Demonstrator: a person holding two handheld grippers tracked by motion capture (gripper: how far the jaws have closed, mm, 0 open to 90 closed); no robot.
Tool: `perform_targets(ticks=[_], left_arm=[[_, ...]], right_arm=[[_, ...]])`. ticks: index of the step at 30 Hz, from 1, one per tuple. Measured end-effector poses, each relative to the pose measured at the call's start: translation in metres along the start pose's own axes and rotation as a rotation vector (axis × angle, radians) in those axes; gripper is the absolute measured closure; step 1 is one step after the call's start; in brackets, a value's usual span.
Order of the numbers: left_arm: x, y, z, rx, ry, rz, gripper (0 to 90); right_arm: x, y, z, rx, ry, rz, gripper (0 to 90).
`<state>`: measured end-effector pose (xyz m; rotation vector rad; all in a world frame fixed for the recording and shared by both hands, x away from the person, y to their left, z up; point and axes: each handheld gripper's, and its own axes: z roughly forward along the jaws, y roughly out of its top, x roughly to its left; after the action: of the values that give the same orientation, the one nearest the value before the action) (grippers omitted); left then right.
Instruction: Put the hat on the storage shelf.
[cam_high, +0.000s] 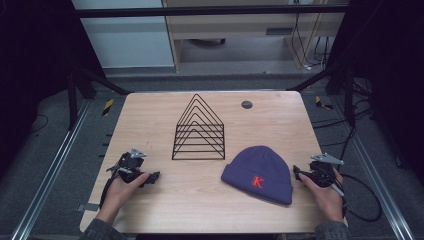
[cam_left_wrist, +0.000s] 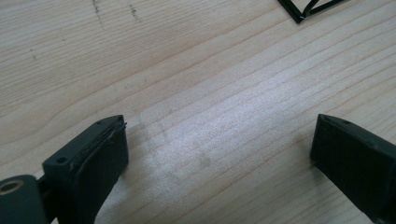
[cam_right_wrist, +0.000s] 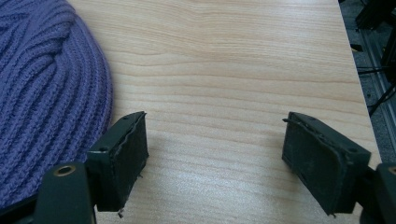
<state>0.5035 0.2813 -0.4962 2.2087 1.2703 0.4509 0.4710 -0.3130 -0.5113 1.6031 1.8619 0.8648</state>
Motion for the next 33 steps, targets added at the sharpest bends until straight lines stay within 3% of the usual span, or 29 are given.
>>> perform_targets(ticks=[6,11,16,19,24,25,26,29,33], left_arm=[[-0.001,0.000,0.000,0.001,-0.004,0.003,2.4],[-0.002,-0.001,0.000,0.006,-0.005,0.009,1.5],[-0.002,-0.001,0.000,0.002,-0.004,0.007,1.2],[-0.002,-0.002,0.000,-0.003,-0.005,0.006,1.2],[-0.002,-0.002,0.000,-0.004,-0.006,0.008,1.1],[-0.002,-0.002,0.000,-0.004,-0.006,0.008,1.1],[-0.002,-0.003,0.000,-0.005,-0.007,0.008,1.1],[-0.002,-0.002,0.000,-0.003,-0.007,0.009,0.9],[-0.002,-0.002,0.000,-0.003,-0.007,0.010,0.9]], right_arm=[[0.000,0.000,0.000,0.003,0.000,-0.004,21.0],[0.001,0.004,-0.002,0.040,0.007,0.008,20.4],[0.004,0.009,-0.007,0.039,-0.016,0.004,20.9],[0.013,0.019,-0.009,0.071,-0.020,-0.014,21.7],[0.023,0.048,-0.004,0.132,0.029,-0.102,21.4],[0.023,0.048,-0.004,0.132,0.029,-0.102,21.4],[0.027,0.061,-0.001,0.148,0.048,-0.134,19.7],[0.032,0.078,0.003,0.155,0.098,-0.151,19.0],[0.042,0.098,0.011,0.182,0.155,-0.186,27.5]])
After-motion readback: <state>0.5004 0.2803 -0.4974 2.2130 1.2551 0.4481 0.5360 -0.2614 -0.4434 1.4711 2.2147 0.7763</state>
